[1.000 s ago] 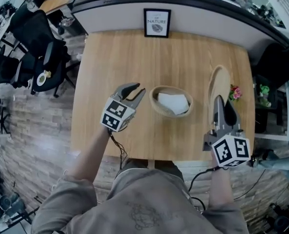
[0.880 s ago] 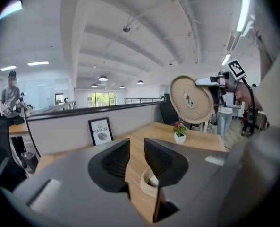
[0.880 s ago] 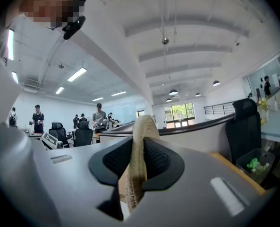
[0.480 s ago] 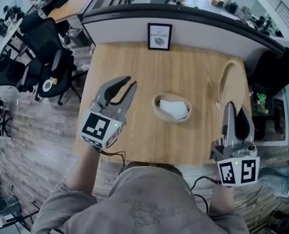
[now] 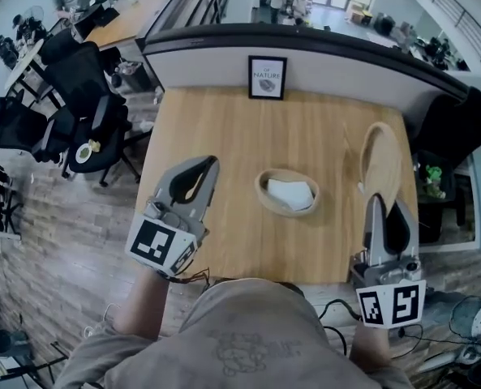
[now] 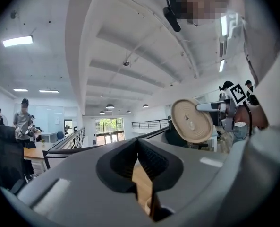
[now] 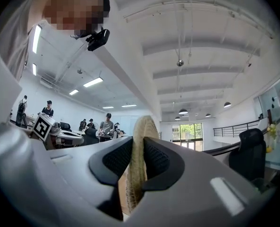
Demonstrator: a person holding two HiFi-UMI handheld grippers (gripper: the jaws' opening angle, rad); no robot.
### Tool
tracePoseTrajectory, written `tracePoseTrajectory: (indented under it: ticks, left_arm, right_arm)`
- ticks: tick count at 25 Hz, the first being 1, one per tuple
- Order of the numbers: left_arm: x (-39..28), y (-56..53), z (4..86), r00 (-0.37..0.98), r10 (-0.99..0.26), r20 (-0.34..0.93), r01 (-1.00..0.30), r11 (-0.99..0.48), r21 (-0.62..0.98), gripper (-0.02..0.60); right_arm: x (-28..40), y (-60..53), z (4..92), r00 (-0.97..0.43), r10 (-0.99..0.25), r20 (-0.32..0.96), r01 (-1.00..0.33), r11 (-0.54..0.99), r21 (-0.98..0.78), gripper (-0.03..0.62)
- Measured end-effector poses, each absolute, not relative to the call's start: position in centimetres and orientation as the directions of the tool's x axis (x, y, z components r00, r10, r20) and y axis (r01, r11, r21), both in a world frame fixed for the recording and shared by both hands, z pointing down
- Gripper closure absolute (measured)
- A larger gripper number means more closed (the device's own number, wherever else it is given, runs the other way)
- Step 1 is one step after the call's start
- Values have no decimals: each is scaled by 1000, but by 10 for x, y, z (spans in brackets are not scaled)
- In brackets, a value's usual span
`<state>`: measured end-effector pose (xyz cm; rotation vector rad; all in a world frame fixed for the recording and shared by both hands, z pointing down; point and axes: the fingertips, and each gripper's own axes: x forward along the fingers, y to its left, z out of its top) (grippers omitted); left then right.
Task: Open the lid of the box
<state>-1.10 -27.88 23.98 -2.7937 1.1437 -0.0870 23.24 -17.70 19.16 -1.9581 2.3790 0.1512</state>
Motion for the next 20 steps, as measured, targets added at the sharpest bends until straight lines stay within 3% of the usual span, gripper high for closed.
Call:
tracePoseTrajectory:
  ticks: [20]
  left_arm:
    - [-9,-270,239,708,-706,17,-693,-699,-174,581]
  right_arm:
    - [236,-183,213,-197,-980,-39,-980,197,-8,520]
